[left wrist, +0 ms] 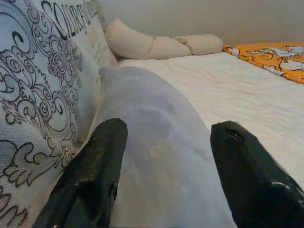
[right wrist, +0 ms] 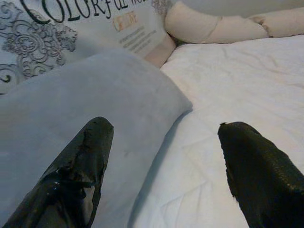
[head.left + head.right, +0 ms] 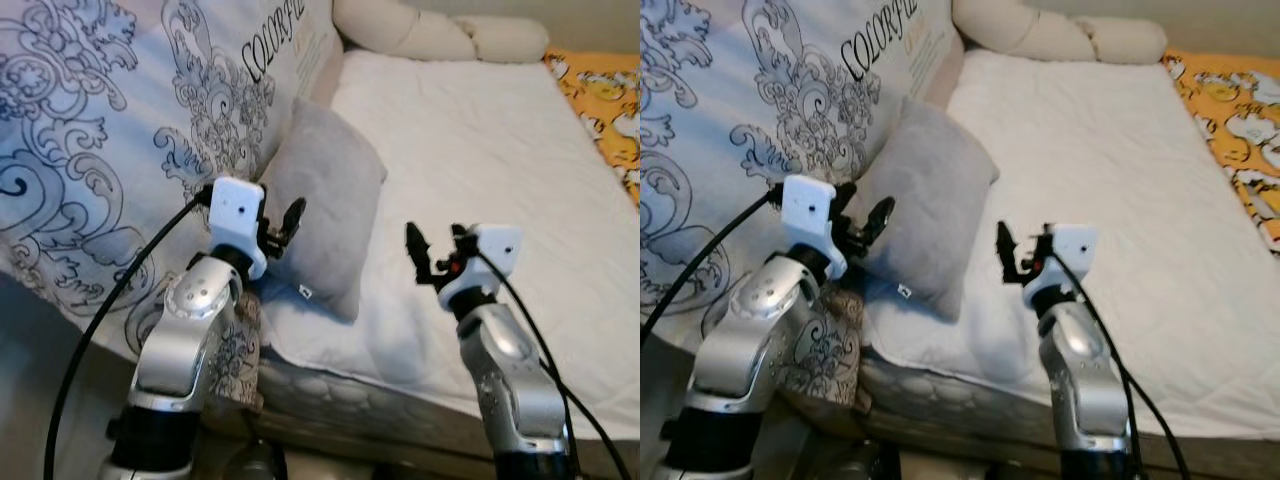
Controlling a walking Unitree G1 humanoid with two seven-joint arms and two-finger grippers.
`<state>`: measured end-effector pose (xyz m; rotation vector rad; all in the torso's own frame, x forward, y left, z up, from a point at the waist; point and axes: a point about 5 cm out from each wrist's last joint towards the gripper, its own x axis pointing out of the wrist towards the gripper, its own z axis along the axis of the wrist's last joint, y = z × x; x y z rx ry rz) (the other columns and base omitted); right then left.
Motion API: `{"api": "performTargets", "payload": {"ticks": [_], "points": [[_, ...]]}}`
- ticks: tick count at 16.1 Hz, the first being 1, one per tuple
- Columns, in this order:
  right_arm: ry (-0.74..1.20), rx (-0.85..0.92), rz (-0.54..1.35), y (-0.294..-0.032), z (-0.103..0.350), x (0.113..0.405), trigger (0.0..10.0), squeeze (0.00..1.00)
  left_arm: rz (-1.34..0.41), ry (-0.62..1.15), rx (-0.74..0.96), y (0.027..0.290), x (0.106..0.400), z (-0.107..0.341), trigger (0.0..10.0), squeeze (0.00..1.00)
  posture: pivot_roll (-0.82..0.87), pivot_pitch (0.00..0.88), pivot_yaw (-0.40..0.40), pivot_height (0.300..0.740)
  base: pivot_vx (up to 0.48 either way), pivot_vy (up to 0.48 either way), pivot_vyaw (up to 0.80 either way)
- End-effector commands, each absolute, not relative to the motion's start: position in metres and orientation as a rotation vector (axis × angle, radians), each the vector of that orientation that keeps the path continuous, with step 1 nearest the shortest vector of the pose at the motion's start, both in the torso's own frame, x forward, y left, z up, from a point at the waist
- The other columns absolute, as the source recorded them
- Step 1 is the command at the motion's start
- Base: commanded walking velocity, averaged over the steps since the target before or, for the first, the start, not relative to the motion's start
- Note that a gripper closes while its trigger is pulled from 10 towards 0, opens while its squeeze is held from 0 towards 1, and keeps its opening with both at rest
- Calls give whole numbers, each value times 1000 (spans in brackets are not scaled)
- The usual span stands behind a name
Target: Clean up the room
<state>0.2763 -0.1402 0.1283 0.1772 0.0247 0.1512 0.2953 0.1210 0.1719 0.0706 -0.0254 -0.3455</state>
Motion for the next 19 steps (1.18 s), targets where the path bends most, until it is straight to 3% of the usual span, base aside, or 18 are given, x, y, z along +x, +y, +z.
{"api": "performTargets", "payload": {"ticks": [1, 19], "points": [[22, 166, 142, -141, 132, 274, 10000, 0, -336, -28, 70, 121, 291, 173, 10000, 804, -41, 0, 1, 740, 0, -371, 0], [102, 131, 152, -140, 134, 270, 10000, 0, -201, 81, 90, 143, 276, 153, 10000, 808, -26, 0, -29, 740, 0, -389, 0]]}}
